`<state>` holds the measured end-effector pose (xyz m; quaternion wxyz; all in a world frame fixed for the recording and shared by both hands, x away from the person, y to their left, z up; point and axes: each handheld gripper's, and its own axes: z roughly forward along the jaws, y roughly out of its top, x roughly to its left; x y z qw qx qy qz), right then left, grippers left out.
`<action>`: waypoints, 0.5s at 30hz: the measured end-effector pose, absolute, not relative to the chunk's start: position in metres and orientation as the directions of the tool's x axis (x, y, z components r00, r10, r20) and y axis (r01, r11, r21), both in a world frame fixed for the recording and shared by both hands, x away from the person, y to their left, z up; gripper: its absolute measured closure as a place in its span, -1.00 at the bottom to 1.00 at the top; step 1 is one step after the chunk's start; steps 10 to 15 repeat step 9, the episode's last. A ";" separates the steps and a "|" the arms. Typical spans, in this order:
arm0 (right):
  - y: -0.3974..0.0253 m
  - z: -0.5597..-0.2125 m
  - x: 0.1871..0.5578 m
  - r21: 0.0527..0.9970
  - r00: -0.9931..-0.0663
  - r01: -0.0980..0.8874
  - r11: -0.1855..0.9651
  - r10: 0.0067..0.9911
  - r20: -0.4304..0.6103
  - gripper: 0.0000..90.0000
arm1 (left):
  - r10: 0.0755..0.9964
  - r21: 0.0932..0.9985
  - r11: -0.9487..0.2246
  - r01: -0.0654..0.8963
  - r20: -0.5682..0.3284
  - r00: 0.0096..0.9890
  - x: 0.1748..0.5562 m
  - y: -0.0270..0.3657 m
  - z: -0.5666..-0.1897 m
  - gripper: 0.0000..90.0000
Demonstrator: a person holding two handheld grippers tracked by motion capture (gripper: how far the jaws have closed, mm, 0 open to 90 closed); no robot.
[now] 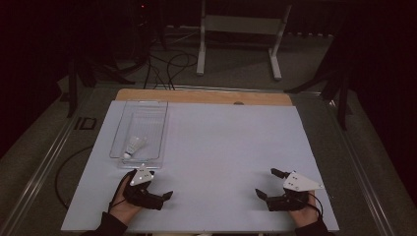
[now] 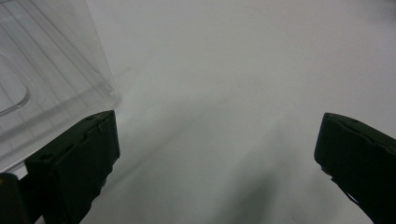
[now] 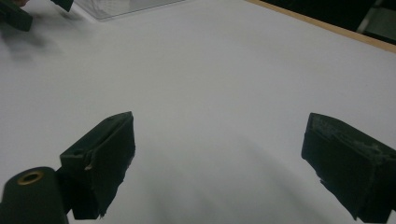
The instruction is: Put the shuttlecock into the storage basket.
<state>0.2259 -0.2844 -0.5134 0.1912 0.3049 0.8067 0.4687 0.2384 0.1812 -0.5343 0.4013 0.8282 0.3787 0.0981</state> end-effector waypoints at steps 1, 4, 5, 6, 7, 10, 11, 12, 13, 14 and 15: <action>-0.285 -0.513 0.226 0.873 -0.741 0.314 0.374 0.671 -0.021 -0.79 | 0.708 0.741 -0.388 0.548 -0.142 0.692 0.238 0.181 -0.534 -0.99; -0.285 -0.514 0.226 0.872 -0.740 0.316 0.373 0.672 -0.020 -0.79 | 0.705 0.742 -0.389 0.545 -0.141 0.695 0.238 0.181 -0.534 -0.97; -0.285 -0.514 0.226 0.872 -0.741 0.316 0.374 0.671 -0.020 -0.79 | 0.703 0.741 -0.391 0.546 -0.142 0.696 0.238 0.181 -0.534 -0.97; -0.285 -0.514 0.226 0.872 -0.741 0.316 0.374 0.671 -0.020 -0.79 | 0.702 0.740 -0.392 0.547 -0.143 0.697 0.238 0.180 -0.534 -0.97; -0.284 -0.514 0.226 0.872 -0.741 0.315 0.375 0.671 -0.020 -0.79 | 0.703 0.740 -0.391 0.547 -0.143 0.696 0.238 0.180 -0.534 -0.97; -0.284 -0.514 0.226 0.872 -0.741 0.317 0.374 0.672 -0.019 -0.79 | 0.703 0.740 -0.388 0.549 -0.147 0.696 0.239 0.181 -0.535 -0.97; -0.284 -0.514 0.226 0.872 -0.741 0.317 0.374 0.672 -0.019 -0.79 | 0.703 0.740 -0.388 0.549 -0.147 0.696 0.239 0.181 -0.535 -0.97; -0.284 -0.514 0.226 0.872 -0.741 0.317 0.374 0.672 -0.019 -0.79 | 0.703 0.740 -0.388 0.549 -0.147 0.696 0.239 0.181 -0.535 -0.97; -0.284 -0.514 0.226 0.872 -0.741 0.317 0.374 0.672 -0.019 -0.79 | 0.703 0.740 -0.388 0.549 -0.147 0.696 0.239 0.181 -0.535 -0.97; -0.284 -0.514 0.226 0.872 -0.741 0.317 0.374 0.672 -0.019 -0.79 | 0.703 0.740 -0.388 0.549 -0.147 0.696 0.239 0.181 -0.535 -0.97; -0.284 -0.514 0.226 0.872 -0.741 0.317 0.374 0.672 -0.019 -0.79 | 0.703 0.740 -0.388 0.549 -0.147 0.696 0.239 0.181 -0.535 -0.97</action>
